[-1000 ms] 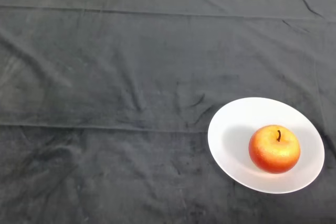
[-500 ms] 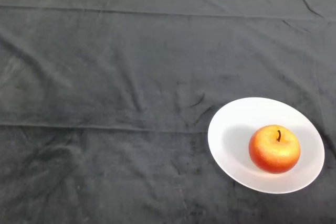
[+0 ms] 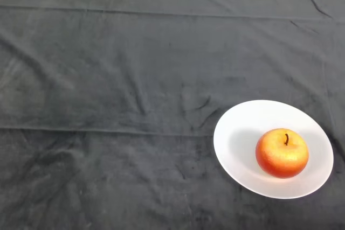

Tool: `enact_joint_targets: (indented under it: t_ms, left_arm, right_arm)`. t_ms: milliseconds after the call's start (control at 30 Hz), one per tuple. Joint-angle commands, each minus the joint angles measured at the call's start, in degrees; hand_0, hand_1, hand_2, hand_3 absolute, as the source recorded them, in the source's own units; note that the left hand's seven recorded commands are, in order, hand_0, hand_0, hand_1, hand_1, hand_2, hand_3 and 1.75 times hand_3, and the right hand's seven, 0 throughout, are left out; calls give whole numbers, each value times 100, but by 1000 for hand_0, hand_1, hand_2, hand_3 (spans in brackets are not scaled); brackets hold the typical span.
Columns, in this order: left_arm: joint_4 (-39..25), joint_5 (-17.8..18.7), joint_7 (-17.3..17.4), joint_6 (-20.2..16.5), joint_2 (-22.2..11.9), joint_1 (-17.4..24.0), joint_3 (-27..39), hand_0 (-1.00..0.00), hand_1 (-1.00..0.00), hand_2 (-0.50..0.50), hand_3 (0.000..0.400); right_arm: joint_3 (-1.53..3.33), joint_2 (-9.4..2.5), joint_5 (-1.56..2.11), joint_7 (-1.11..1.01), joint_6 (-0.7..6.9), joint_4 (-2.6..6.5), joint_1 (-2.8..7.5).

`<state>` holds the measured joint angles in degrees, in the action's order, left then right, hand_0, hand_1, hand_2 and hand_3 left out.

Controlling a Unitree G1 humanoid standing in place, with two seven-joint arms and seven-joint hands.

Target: Move the apple to the plate

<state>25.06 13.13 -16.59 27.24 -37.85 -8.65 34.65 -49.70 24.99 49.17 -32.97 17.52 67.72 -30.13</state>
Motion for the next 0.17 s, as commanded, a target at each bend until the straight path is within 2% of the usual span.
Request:
enact_joint_targets:
  t_ms: [33, 167]
  left_arm:
    - [190, -122, 57, 2, 75, -304, 283, 0, 0, 0, 0]
    - [240, -115, 95, 23, 68, -316, 312, 0, 0, 0, 0]
  right_arm:
    - [-78, 74, 67, 53, -34, -19, -3]
    - [-78, 74, 67, 53, -33, -19, -3]
